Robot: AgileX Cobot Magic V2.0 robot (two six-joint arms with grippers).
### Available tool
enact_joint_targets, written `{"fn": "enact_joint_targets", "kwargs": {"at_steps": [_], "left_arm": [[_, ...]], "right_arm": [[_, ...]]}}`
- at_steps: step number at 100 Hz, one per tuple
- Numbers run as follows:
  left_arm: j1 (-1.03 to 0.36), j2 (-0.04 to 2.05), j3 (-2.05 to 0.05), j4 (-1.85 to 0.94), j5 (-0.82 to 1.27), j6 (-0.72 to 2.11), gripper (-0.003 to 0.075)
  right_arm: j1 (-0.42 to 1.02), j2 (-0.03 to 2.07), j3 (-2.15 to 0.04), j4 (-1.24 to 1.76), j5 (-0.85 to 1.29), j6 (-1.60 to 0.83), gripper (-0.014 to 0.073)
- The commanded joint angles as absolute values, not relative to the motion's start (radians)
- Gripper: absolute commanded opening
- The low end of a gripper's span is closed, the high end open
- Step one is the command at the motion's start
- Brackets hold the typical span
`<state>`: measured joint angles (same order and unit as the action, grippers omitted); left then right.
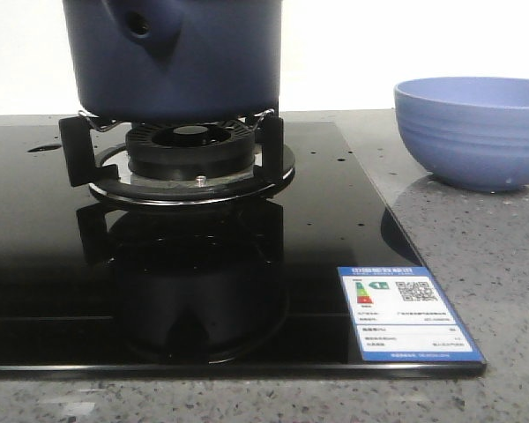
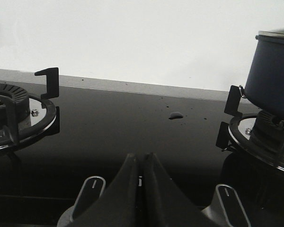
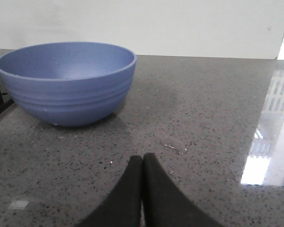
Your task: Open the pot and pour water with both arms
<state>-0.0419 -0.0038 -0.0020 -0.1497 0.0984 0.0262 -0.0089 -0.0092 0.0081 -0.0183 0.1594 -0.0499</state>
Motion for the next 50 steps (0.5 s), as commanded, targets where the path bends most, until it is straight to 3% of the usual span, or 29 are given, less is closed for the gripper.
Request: {"fn": "enact_joint_targets", "kwargs": {"at_steps": [1, 50], "left_arm": [[-0.050, -0.030, 0.033, -0.151, 0.030, 0.017, -0.0020], [-0.050, -0.030, 0.033, -0.151, 0.030, 0.017, -0.0020]], "right_arm": [[-0.017, -0.027, 0.033, -0.027, 0.089, -0.049, -0.0062], [-0.017, -0.027, 0.033, -0.027, 0.089, -0.049, -0.0062]]}}
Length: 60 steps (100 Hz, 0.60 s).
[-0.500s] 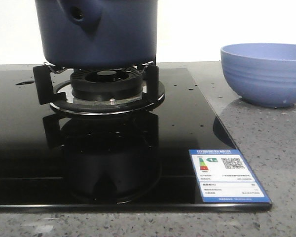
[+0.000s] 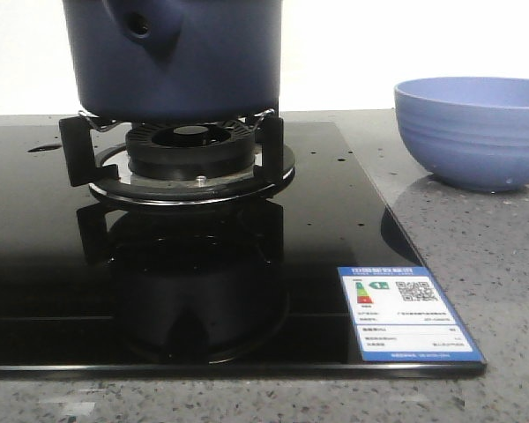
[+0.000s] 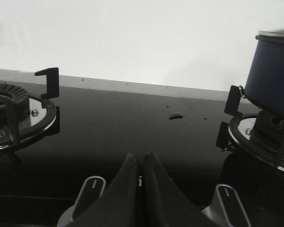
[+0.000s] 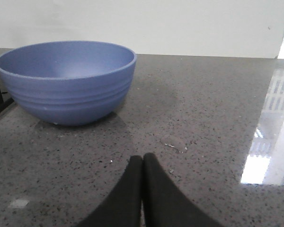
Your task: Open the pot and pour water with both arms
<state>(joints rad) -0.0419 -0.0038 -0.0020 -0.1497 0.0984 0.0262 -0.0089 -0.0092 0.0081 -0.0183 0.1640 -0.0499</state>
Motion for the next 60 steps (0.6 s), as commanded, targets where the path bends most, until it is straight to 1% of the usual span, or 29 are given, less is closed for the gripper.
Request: {"fn": "enact_joint_targets", "kwargs": {"at_steps": [1, 60], "left_arm": [[-0.050, -0.030, 0.033, -0.151, 0.030, 0.017, -0.0020], [-0.050, -0.030, 0.033, -0.151, 0.030, 0.017, -0.0020]], "right_arm": [[-0.017, -0.027, 0.033, -0.027, 0.089, -0.049, -0.0062], [-0.017, -0.027, 0.033, -0.027, 0.083, -0.049, -0.0062]]}}
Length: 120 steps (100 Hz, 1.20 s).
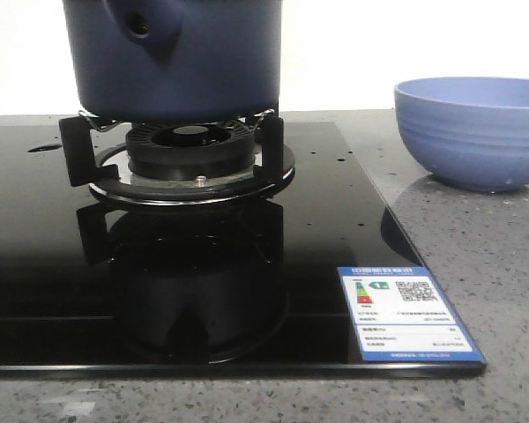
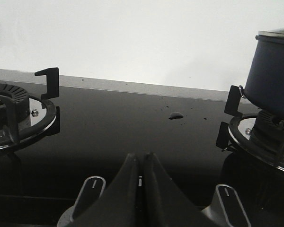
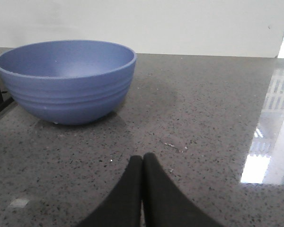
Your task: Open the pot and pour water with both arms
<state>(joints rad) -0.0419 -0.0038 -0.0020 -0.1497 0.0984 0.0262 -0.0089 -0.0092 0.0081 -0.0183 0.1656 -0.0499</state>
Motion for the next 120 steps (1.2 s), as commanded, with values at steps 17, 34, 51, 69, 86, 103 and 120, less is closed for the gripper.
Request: {"fn": "enact_joint_targets", "kwargs": {"at_steps": [17, 34, 51, 69, 86, 103, 120], "left_arm": [[-0.050, -0.030, 0.033, -0.151, 0.030, 0.017, -0.0020], [-0.050, -0.030, 0.033, -0.155, 0.030, 0.017, -0.0020], [-0.050, -0.030, 0.033, -0.262, 0.030, 0.017, -0.0020], [-0.050, -0.030, 0.033, -0.438, 0.030, 0.017, -0.0020], [-0.050, -0.030, 0.033, -0.675, 0.030, 0.017, -0.0020], [-0.050, -0.030, -0.001, -0.772, 0.044, 0.019, -0.0020], [-0.050, -0.003, -0.182, -0.698, 0.190, 0.179, -0.0020]], "right_arm": [[-0.017, -0.027, 0.033, -0.027, 0.075, -0.049, -0.0062], [-0.017, -0.027, 0.033, -0.027, 0.074, -0.049, -0.0062], [-0.017, -0.027, 0.033, 0.080, 0.010, -0.049, -0.0062], [-0.017, -0.027, 0.033, 0.312, -0.010, -0.049, -0.0062], [-0.017, -0.027, 0.033, 0.550, -0.008, -0.049, -0.0062], [-0.017, -0.027, -0.005, 0.595, 0.026, -0.049, -0.0061], [-0.017, 0.019, -0.161, 0.531, 0.170, -0.119, -0.0046]]}}
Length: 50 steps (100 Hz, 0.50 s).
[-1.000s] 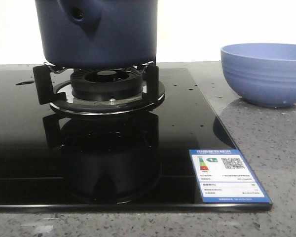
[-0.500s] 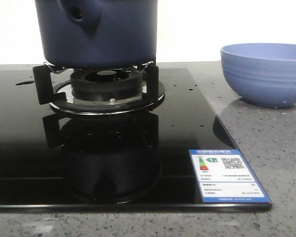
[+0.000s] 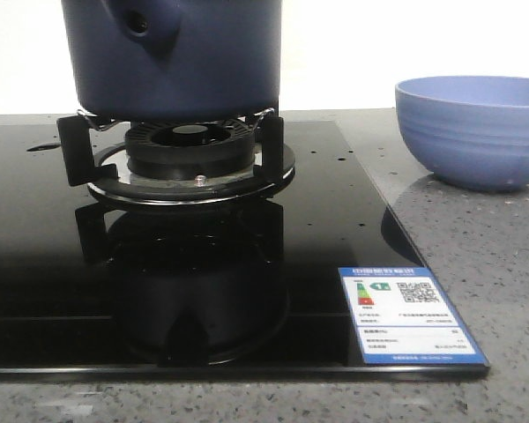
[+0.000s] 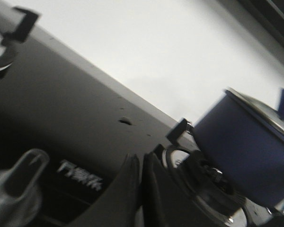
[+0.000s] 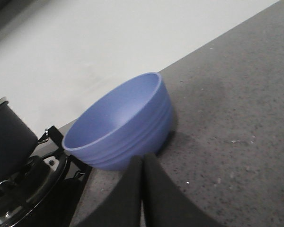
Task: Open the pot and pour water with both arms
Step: 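Grasp the blue lid knob with the left gripper and lift the lid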
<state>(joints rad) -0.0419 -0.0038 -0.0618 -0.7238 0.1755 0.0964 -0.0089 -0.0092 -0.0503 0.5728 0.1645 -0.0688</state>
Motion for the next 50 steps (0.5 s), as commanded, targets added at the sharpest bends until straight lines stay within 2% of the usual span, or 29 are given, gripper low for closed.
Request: {"fn": "enact_joint_targets", "kwargs": {"at_steps": [1, 24, 50], "left_arm": [[-0.050, 0.001, -0.192, -0.695, 0.198, 0.187, -0.0020], [-0.057, 0.202, -0.504, -0.674, 0.499, 0.418, -0.0020], [-0.201, 0.312, -0.625, -0.676, 0.515, 0.472, -0.0010]], "right_arm": [[-0.017, 0.025, -0.169, 0.526, 0.189, -0.123, -0.0046], [-0.017, 0.293, -0.442, 0.395, 0.509, -0.164, -0.0047], [0.100, 0.460, -0.613, 0.384, 0.599, -0.238, -0.0029]]}}
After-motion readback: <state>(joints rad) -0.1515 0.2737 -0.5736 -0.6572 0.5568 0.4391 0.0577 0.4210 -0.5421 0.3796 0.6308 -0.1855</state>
